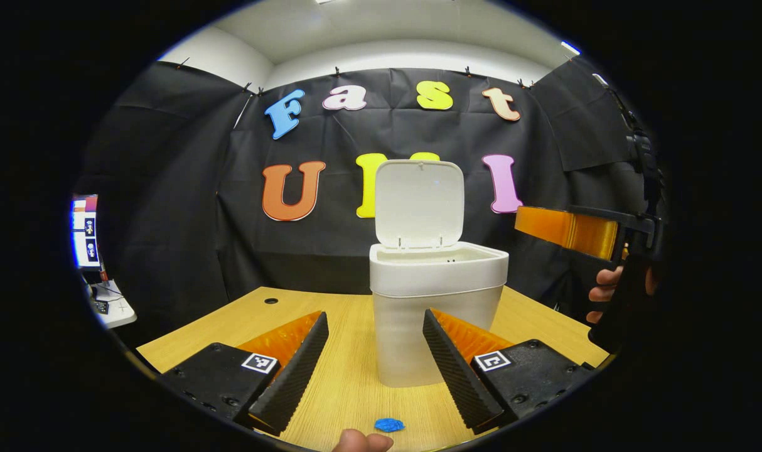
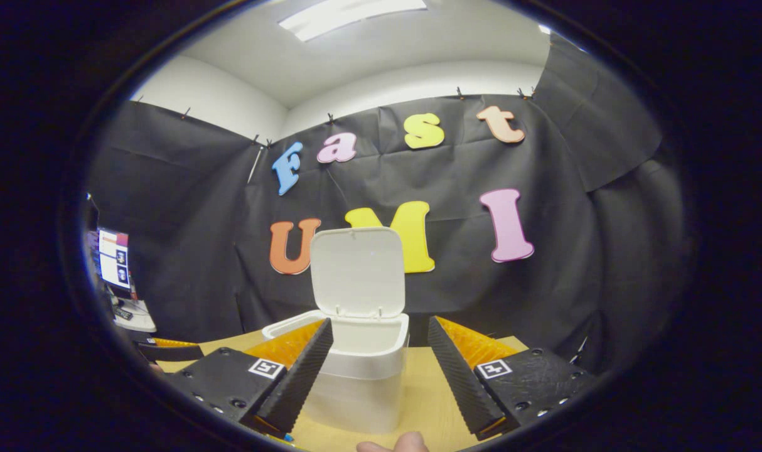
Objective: Press the lid of the desktop garbage bin to open it, pick up the crumpled paper on the desktop and throw it into the bin, then pick up the pop can on the desktop and drop it into the bin, and finally close the garbage bin lid.
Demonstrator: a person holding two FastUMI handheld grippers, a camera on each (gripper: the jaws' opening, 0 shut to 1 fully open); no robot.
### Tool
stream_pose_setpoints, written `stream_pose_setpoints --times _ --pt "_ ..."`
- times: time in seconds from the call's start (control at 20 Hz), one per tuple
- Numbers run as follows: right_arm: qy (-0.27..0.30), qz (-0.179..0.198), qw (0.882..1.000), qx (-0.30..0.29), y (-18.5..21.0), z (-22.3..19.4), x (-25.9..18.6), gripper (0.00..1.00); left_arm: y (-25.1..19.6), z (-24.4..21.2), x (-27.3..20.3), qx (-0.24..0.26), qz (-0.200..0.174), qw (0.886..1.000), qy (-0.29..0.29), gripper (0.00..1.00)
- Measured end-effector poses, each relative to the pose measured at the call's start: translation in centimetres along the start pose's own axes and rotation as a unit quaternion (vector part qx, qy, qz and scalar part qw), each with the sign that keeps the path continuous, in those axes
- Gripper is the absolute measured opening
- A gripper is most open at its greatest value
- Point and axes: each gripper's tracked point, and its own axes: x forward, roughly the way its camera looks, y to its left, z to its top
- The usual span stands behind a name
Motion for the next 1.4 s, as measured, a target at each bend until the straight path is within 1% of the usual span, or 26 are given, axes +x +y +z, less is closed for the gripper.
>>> stream_pose_setpoints --times 0.1,0.3,0.45,0.65,0.75,0.85,1.0,1.1,1.2,1.3,1.4 --pt "0.006 0.001 1.000 -0.003 0.0 -1.3 -1.0 0.95 -0.1 -1.1 -0.1 0.002 0.001 1.000 0.011 0.98" --pt "0.015 0.003 1.000 -0.006 0.1 -3.7 -2.7 0.95 -1.1 -3.9 -0.3 0.000 -0.010 0.999 0.038 0.98" --pt "0.018 -0.011 1.000 0.008 -0.9 -5.5 -3.9 0.95 -1.1 -5.4 -0.4 -0.005 -0.009 0.999 0.052 0.98" --pt "0.028 -0.026 0.999 0.019 -2.5 -7.3 -5.4 0.95 -1.4 -8.6 -0.7 -0.017 -0.016 0.996 0.086 0.98" --pt "0.029 -0.022 0.999 0.036 -2.5 -7.8 -5.8 0.95 -0.9 -10.4 -1.0 -0.018 -0.013 0.994 0.105 0.98" --pt "0.038 -0.022 0.998 0.041 -2.7 -8.9 -6.5 0.96 -0.9 -12.5 -1.5 -0.025 -0.013 0.992 0.127 0.98" --pt "0.051 -0.023 0.998 0.035 -3.0 -10.5 -7.2 0.96 -1.0 -15.1 -1.9 -0.032 -0.012 0.987 0.156 0.98" --pt "0.057 -0.030 0.998 0.025 -3.1 -11.7 -7.6 0.95 -1.1 -16.8 -2.2 -0.030 -0.011 0.985 0.172 0.98" --pt "0.064 -0.021 0.998 0.015 -2.1 -13.1 -8.4 0.96 -1.1 -18.4 -2.3 -0.029 -0.010 0.981 0.193 0.98" --pt "0.056 -0.023 0.998 -0.008 -2.2 -13.2 -8.9 0.96 -1.2 -19.5 -2.3 -0.024 -0.010 0.979 0.204 0.99" --pt "0.046 -0.028 0.998 -0.015 -2.5 -13.3 -9.2 0.96 -1.2 -20.5 -2.3 -0.022 -0.010 0.976 0.217 0.99"
